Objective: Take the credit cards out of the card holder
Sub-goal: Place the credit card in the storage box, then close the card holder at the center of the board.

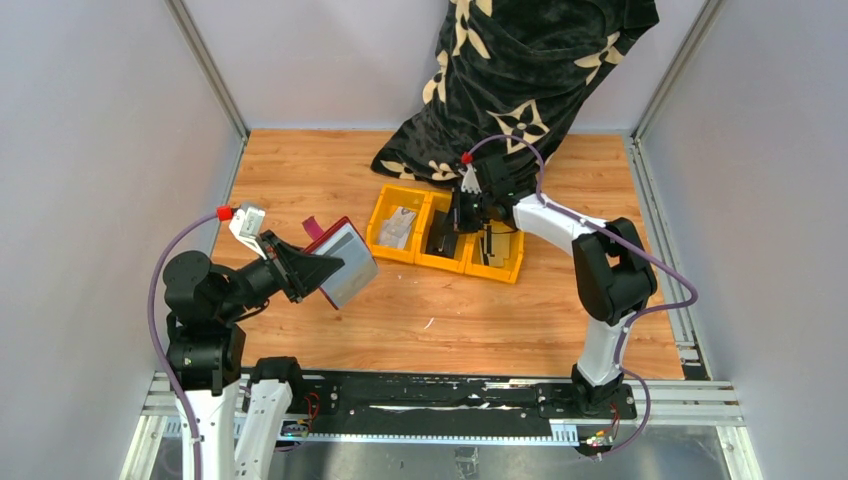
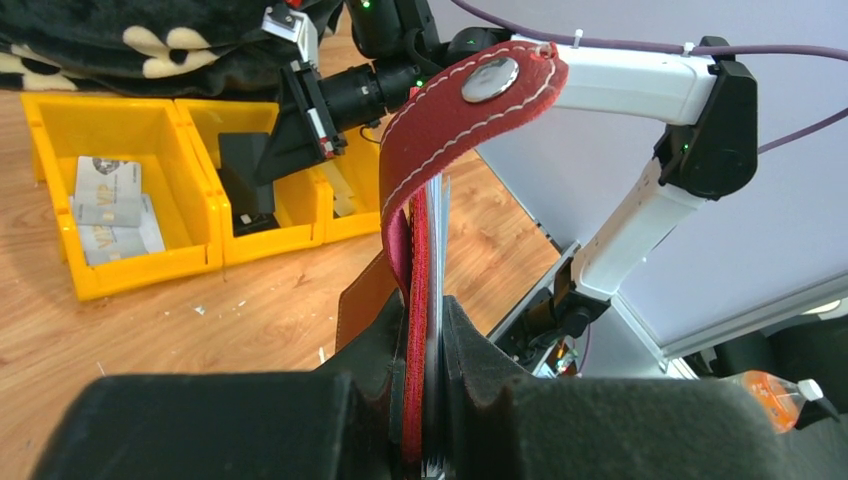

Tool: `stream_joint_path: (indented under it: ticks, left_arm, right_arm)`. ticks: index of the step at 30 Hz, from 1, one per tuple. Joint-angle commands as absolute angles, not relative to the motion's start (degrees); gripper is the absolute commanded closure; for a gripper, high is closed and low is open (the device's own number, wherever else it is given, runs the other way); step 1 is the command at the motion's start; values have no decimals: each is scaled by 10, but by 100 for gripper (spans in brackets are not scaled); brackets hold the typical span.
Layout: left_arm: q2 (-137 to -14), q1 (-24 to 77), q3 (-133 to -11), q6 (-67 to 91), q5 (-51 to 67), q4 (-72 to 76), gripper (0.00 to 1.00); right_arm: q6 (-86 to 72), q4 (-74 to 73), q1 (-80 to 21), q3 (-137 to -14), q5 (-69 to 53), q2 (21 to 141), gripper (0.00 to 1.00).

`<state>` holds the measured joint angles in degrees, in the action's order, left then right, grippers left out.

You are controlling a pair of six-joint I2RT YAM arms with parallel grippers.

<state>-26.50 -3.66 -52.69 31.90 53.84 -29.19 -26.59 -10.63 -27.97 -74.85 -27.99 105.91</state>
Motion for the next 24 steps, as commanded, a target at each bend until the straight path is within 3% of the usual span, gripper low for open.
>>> stream_joint_path:
  ticks: [1,12,18,24]
  left_arm:
    - [-257,-36,-526,315,552,-280,93]
    - [-258,-35,-530,310,563,-280,92]
    - [-263,-35,-531,312,574,-281,92]
    - [-262,-36,-516,383,601,-218,92]
  right_arm:
    - [-283,-87,-286,-729,-255,1056,96]
    - [-273,-92,-299,-715,-206,941,39]
    - [-278,-53,-320,-699,-297,826,29]
    - [-327,212,-399,-609,-428,762,25]
